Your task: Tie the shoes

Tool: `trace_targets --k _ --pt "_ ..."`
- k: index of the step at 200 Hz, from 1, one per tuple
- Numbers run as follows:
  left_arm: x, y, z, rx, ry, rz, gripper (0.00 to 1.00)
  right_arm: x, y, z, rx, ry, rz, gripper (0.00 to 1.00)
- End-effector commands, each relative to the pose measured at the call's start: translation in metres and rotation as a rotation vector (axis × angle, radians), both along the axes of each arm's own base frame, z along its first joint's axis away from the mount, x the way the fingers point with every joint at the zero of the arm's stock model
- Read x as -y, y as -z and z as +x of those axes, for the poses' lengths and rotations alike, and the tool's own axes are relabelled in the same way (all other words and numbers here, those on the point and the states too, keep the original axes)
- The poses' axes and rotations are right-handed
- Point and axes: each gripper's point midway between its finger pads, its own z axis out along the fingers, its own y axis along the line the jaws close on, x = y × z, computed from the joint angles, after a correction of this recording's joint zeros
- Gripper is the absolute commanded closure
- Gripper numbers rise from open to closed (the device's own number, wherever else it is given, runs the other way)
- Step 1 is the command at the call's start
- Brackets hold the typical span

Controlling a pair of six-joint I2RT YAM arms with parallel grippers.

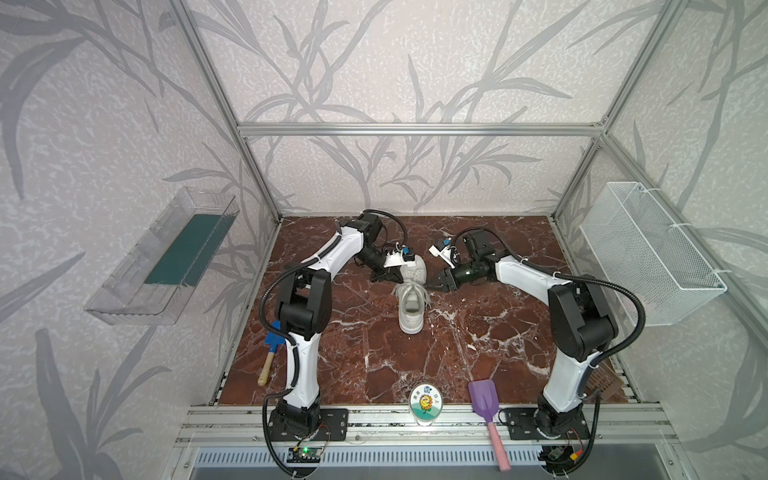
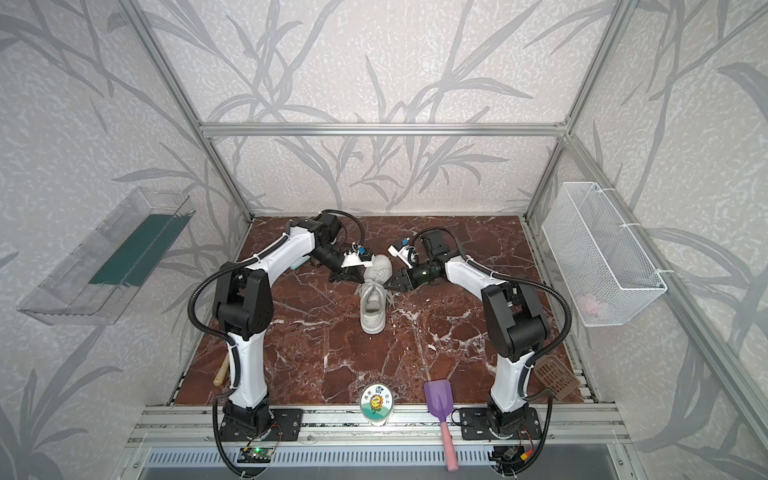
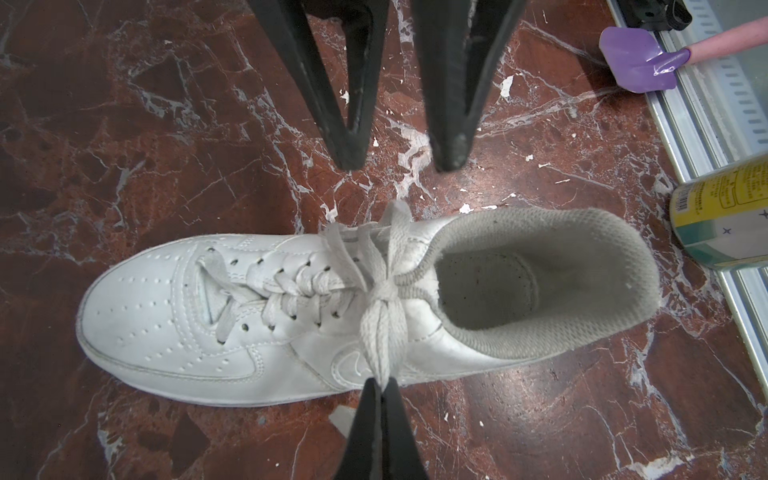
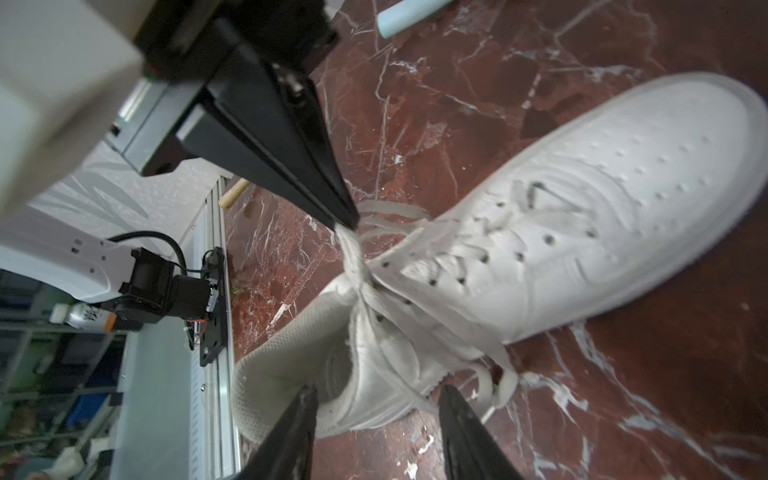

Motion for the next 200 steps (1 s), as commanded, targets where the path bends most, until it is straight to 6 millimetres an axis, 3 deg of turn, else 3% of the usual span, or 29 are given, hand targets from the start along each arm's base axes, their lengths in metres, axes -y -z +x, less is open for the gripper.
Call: trace_targets --k 1,52,111,137,169,200 --pt "0.002 0.005 -0.006 -0.032 0.017 -0.015 1.00 -0.003 0.006 -0.003 0.121 -0.076 -0.081 0.54" --pt "0.004 0.009 -0.006 -0.031 0.011 -0.028 1.00 -0.010 0.006 0.009 0.163 -0.078 -0.056 0.62" --pt "0.005 0.008 -0.004 -0.027 0.009 -0.035 1.00 -0.017 0.007 0.014 0.157 -0.093 -0.031 0.63" --pt "0.005 0.009 -0.004 -0.030 0.008 -0.036 1.00 -0.020 0.011 0.015 0.135 -0.100 -0.019 0.74" --pt "0.005 0.008 -0.004 -0.031 0.005 -0.035 1.00 -0.022 0.014 0.015 0.121 -0.105 -0.020 0.75" --pt "0.004 0.008 -0.004 -0.029 0.004 -0.030 1.00 -0.022 0.014 0.013 0.118 -0.103 -0.024 0.93"
